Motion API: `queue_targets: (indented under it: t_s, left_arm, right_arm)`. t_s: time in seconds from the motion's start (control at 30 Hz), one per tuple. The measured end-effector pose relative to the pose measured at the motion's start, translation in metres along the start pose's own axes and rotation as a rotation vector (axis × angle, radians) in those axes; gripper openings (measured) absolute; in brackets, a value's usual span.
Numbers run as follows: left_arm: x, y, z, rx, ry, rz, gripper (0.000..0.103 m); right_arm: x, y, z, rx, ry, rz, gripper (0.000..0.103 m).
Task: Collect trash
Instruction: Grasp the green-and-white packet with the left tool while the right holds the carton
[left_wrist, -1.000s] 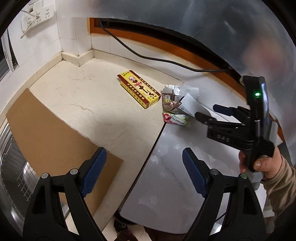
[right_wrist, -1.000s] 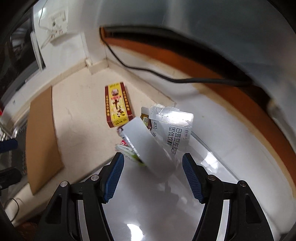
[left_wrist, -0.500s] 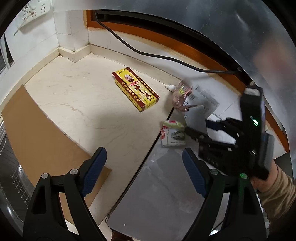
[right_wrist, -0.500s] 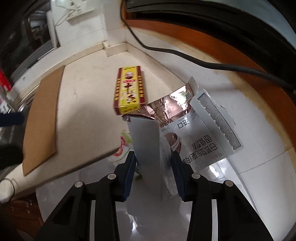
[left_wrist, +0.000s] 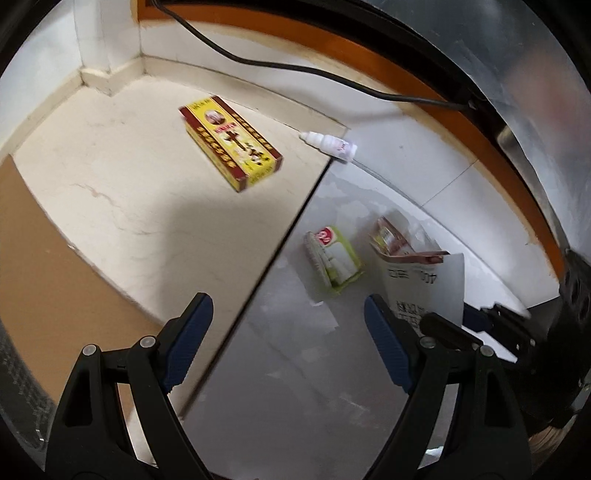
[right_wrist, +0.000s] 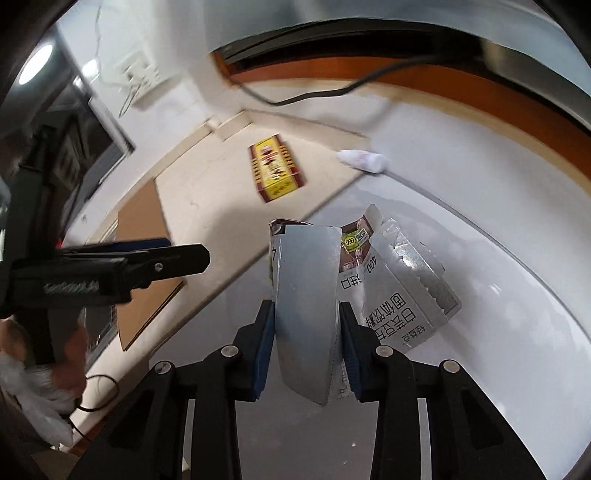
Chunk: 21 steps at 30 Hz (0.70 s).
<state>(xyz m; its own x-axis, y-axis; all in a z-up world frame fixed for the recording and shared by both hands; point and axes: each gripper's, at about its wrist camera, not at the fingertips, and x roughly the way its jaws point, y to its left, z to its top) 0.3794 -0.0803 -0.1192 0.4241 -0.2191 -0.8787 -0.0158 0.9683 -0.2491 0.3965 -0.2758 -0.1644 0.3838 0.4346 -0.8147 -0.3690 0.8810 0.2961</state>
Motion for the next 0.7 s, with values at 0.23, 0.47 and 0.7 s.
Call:
queue_targets:
  t_s: [0.23, 0.47, 0.7]
  left_arm:
    - [0.022, -0.02, 0.017, -0.033, 0.023, -0.035, 0.082]
    - [0.061, -0.035, 0.032, -0.091, 0.056, 0.038, 0.083]
    - [0.097, -0.043, 0.039, -0.098, 0.088, 0.147, 0.083]
  right_arm:
    - [-0.027, -0.028, -0.019, 0.107, -0.098, -0.112, 0.032]
    - [-0.033, -0.042, -0.024, 0.112, -0.142, -0.163, 0.032]
    - [-0.029, -0.042, -0.02, 0.086, -0.161, -0.157, 0.032]
